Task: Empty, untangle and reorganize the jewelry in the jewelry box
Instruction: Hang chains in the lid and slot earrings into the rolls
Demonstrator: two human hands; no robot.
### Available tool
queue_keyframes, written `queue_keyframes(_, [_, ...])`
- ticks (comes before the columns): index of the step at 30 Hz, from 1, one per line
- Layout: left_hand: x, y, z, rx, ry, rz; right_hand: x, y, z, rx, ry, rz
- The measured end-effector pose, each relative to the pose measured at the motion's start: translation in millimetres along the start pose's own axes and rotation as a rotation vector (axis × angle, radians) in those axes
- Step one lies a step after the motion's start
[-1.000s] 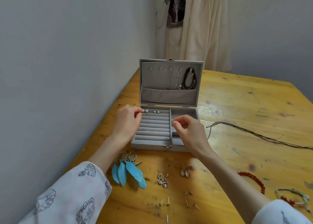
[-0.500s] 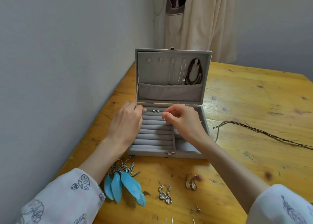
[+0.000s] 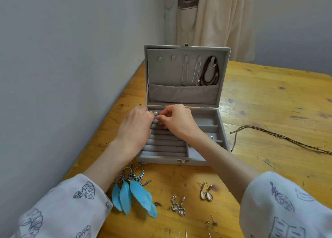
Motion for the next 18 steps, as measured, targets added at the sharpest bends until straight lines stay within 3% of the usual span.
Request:
queue_keyframes(10, [4.9,9.2,19.7,-0.037,0.149,-0.113,4.1,-7.5,6.5,0.068,0.078,-0.095])
queue_keyframes(18, [0.4,2.0,26.4,0.012,0.184,-0.077,4.0,-12.3,8.4,0.131,0.095,0.001])
Point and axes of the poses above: each hand's wrist, its own x-axis away from the middle knuckle, its own y-axis out of the back of the hand, z = x × y, the point moved 9 cm from there along -x, towards the middle knuckle, and after that the axes turned 14 degrees about -x, right-handed, at the moved point
